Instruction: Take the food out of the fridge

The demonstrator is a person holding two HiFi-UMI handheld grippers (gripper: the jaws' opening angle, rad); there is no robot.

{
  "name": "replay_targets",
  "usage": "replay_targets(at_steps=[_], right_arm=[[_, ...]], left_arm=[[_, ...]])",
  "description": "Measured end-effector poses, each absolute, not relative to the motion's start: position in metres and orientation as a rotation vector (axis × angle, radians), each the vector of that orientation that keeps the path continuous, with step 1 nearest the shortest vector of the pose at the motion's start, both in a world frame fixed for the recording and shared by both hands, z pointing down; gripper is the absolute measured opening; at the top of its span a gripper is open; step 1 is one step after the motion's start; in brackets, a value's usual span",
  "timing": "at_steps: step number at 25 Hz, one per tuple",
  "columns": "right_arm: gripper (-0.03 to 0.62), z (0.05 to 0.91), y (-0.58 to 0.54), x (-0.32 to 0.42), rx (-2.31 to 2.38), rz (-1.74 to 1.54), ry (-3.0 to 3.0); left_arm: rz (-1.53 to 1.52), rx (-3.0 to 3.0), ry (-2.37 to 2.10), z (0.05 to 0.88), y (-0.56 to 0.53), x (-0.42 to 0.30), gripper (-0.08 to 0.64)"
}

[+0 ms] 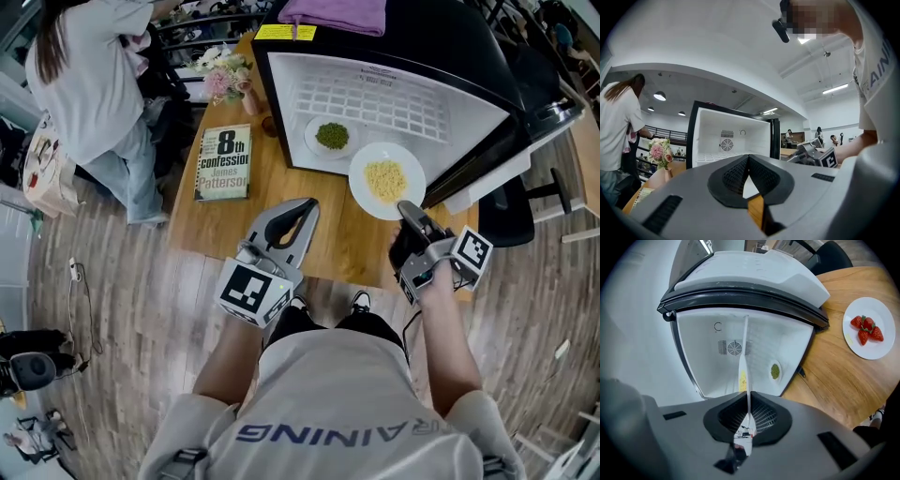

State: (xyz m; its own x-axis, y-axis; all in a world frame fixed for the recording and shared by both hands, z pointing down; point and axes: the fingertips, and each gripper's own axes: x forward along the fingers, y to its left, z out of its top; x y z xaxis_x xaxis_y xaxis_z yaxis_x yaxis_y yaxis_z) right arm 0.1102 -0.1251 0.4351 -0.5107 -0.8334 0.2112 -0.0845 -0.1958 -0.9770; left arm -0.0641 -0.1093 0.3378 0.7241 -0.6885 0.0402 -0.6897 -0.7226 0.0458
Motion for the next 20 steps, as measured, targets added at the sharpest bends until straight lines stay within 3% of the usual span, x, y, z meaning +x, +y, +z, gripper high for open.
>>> replay_targets(at_steps=[20], right_arm=[[0.031, 0.610, -0.069, 0.105, -1.115, -2.072, 1.789]], left_arm=[[0.195, 2.758, -1.300, 0.370, -0.079, -0.034, 0.008]])
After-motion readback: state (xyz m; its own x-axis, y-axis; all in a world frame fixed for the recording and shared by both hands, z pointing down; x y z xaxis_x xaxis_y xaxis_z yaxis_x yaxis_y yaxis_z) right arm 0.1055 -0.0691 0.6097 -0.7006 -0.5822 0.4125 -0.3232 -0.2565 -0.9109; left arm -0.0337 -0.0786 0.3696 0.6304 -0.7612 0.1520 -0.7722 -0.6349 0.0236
